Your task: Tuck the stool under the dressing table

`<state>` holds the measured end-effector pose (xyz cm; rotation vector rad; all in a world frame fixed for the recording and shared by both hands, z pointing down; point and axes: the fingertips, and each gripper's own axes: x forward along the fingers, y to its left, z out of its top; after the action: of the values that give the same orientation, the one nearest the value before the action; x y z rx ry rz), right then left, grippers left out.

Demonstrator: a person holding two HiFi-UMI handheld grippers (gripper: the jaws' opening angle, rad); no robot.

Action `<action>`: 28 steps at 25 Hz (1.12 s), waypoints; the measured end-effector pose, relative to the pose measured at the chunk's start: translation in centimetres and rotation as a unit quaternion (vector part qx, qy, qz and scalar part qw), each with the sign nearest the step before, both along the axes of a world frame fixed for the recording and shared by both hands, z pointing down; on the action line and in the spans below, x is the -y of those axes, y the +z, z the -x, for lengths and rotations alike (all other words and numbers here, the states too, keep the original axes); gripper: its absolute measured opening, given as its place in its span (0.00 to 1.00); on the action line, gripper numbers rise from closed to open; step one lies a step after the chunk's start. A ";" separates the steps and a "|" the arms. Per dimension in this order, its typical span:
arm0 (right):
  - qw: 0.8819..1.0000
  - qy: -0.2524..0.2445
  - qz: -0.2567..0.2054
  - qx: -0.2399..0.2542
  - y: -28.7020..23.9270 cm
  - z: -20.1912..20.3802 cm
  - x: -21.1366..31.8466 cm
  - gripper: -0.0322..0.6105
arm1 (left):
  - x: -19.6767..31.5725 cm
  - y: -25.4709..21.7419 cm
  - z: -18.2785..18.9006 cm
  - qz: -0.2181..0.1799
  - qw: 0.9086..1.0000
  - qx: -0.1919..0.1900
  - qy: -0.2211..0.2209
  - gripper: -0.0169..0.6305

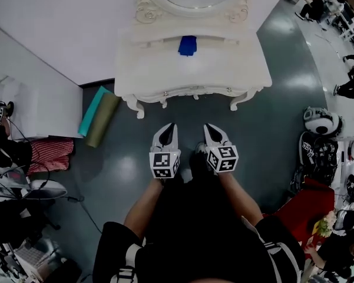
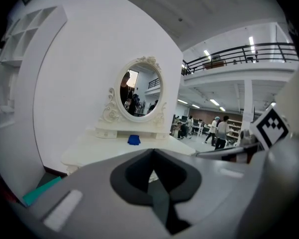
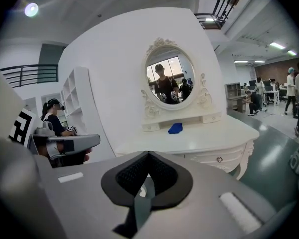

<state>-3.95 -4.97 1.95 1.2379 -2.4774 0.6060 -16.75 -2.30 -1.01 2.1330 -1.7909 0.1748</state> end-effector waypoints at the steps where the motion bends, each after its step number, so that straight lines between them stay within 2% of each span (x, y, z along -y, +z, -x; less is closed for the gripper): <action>1: 1.000 0.001 -0.008 0.003 -0.7 -0.1 -0.2 0.05 | -0.1 -0.7 -0.1 -0.009 1.000 0.001 0.000 0.04; 4: 1.000 0.006 -0.023 0.012 -2.4 -0.1 -0.4 0.05 | -0.3 -2.0 -0.2 -0.027 1.000 0.000 0.003 0.04; 12: 0.998 0.005 -0.054 0.024 -5.6 -0.6 -1.7 0.05 | -1.9 -3.1 -0.7 -0.039 0.999 -0.012 0.003 0.04; 28: 0.998 -0.004 -0.056 0.026 -5.2 1.1 -4.1 0.05 | -4.0 -2.5 2.1 -0.031 0.999 -0.013 -0.006 0.04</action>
<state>-5.06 -0.91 -3.30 1.2676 -2.5910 0.5094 -18.90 1.66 -3.52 2.1561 -1.8160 0.0901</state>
